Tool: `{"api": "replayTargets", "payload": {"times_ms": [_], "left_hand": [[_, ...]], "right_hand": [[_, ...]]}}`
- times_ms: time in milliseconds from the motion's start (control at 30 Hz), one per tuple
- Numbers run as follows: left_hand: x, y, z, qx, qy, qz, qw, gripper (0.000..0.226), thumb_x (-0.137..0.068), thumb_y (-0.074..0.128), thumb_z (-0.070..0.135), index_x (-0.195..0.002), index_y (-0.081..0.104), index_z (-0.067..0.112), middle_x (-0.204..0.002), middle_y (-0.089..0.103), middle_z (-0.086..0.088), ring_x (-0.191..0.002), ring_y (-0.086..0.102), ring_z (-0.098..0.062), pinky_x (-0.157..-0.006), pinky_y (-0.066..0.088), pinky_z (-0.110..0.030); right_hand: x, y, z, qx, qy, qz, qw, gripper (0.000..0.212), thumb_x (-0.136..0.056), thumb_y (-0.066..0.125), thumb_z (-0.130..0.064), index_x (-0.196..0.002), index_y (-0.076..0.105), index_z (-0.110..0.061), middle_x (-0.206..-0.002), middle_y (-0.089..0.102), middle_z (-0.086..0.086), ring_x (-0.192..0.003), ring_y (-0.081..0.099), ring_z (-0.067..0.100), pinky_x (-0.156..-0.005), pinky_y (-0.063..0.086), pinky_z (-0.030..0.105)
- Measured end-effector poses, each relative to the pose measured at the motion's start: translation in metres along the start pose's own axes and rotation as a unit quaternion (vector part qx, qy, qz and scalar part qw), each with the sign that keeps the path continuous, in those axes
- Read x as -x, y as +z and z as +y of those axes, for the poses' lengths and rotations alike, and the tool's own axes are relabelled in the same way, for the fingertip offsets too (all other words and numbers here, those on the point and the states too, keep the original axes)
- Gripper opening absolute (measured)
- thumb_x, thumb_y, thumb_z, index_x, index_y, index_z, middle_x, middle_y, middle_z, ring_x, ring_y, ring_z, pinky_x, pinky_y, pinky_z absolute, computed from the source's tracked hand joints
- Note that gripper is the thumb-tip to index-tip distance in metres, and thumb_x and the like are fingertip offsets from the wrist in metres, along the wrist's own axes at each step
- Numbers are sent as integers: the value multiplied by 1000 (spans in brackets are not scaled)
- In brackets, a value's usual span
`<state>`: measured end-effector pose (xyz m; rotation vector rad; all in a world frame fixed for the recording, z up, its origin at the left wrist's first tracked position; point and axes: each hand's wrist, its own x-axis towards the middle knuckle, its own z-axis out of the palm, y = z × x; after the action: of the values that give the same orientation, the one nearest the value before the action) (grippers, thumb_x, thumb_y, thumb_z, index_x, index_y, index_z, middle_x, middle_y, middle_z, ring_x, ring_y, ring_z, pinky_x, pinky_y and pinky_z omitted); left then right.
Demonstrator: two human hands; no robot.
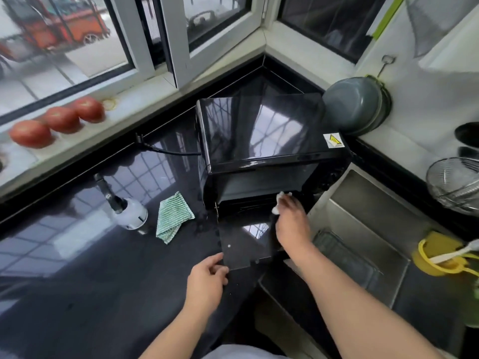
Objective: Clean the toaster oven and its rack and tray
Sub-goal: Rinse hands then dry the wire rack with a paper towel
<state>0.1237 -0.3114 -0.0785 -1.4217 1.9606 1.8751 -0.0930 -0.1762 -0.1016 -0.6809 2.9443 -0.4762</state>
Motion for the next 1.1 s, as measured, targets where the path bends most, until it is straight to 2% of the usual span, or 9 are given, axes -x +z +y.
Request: {"api": "replayTargets", "payload": {"times_ms": [67,167,333,533,767,833,900,1000,1100], "left_hand": [[0,0,1,75,-27,-16,997,33,-99,60,-1,-124,68,20,-76,70,0,-66,63,-11,-65,55,-24],[2,-3,0,171,-67,-43,982,29,-102,52,-3,-114,72,13,-82,74,-5,-70,63,-15,-64,52,-25],[0,-1,0,163,-59,-33,984,19,-101,58,1,-107,72,13,-87,75,-10,-74,65,-17,-69,53,-28],[-8,11,-2,64,-25,14,998,19,-98,62,4,-113,67,15,-95,72,-8,-62,64,-16,-64,53,-30],[-8,17,7,95,-68,29,993,24,-98,51,-9,-114,63,5,-85,67,-11,-63,58,-18,-62,52,-27],[-6,18,9,142,-102,47,984,28,-97,45,-15,-109,66,-1,-79,62,-11,-62,55,-17,-63,50,-25],[-6,18,13,150,-101,69,981,28,-97,44,-15,-105,67,-2,-78,61,-11,-61,54,-17,-62,50,-24],[-17,11,18,166,-88,120,975,24,-97,48,-11,-104,69,-2,-79,62,-11,-61,55,-18,-63,51,-26],[-27,6,21,129,-65,181,973,17,-91,63,3,-103,74,6,-84,70,-11,-77,67,-29,-82,58,-38]], "right_hand": [[14,12,-41,-40,-23,-5,999,65,-77,57,5,-141,53,-7,-143,53,10,-137,44,28,-117,30,27],[64,27,-101,-82,-189,-74,976,62,-81,57,-3,-142,49,-11,-148,46,5,-142,34,17,-118,27,24],[135,21,-54,-51,-240,-36,969,58,-90,56,2,-146,47,-9,-155,41,3,-146,33,16,-119,30,29],[137,-21,56,1,11,57,998,79,-71,54,27,-142,53,-8,-150,47,4,-140,44,23,-107,45,48],[105,-58,66,-88,242,56,965,58,-88,44,12,-135,62,-17,-142,57,-2,-122,59,28,-107,44,35],[115,-67,67,-161,300,83,937,54,-92,42,8,-132,64,-21,-135,62,0,-107,63,25,-93,49,31],[132,-76,70,-204,328,83,919,52,-94,40,5,-129,67,-23,-122,67,6,-88,59,23,-79,45,27],[151,-86,76,-258,325,77,907,40,-96,47,0,-116,74,-21,-106,72,3,-87,60,20,-82,47,26],[161,-91,85,-281,321,64,902,36,-96,49,-2,-113,75,-19,-99,72,4,-86,62,21,-75,45,27]]}}
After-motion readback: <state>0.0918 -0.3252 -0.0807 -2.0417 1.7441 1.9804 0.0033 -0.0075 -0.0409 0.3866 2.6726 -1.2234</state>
